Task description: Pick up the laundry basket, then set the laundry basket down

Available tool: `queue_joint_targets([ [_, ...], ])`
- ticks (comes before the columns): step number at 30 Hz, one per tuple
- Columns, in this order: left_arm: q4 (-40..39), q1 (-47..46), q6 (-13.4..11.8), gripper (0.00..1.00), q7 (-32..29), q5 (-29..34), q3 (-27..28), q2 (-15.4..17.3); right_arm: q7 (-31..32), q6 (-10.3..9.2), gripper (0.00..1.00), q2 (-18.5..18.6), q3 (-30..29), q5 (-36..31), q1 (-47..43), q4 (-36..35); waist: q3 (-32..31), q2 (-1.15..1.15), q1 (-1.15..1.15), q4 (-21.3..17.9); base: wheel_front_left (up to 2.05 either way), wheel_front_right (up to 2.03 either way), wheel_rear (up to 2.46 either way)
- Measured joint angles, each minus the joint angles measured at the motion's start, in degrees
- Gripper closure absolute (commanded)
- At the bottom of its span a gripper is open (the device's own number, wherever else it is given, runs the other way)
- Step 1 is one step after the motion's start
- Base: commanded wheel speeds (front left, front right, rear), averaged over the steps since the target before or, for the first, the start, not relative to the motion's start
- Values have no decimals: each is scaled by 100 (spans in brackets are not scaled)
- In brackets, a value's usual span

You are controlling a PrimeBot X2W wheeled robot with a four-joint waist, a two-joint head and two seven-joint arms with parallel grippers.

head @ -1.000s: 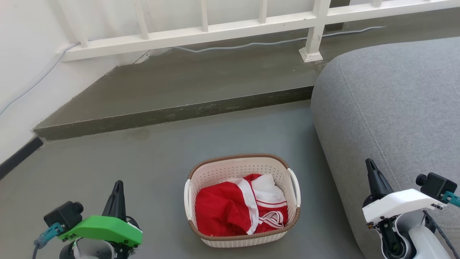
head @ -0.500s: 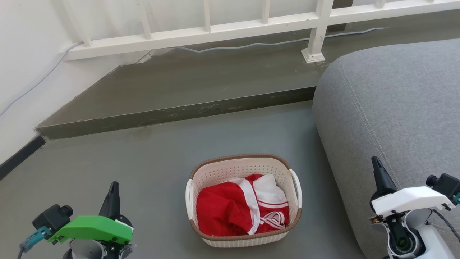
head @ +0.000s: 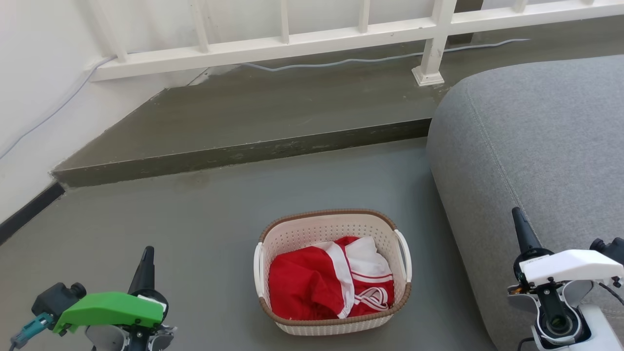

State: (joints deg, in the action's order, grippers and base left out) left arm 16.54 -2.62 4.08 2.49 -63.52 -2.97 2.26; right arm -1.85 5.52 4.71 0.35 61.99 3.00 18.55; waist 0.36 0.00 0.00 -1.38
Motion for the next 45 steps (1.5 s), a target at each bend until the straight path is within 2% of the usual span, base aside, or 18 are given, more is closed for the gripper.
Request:
queue_joint_targets([
  [42,-44,-75,281,100,-834,-2803,690,2,823,104,100,-248,-812,2919,33,-199,-21,0,0,138,0,0,0],
  [45,-47,-93,299,100,-849,-2854,694,2,823,112,100,-250,-826,2948,36,-207,-21,0,0,138,0,0,0],
])
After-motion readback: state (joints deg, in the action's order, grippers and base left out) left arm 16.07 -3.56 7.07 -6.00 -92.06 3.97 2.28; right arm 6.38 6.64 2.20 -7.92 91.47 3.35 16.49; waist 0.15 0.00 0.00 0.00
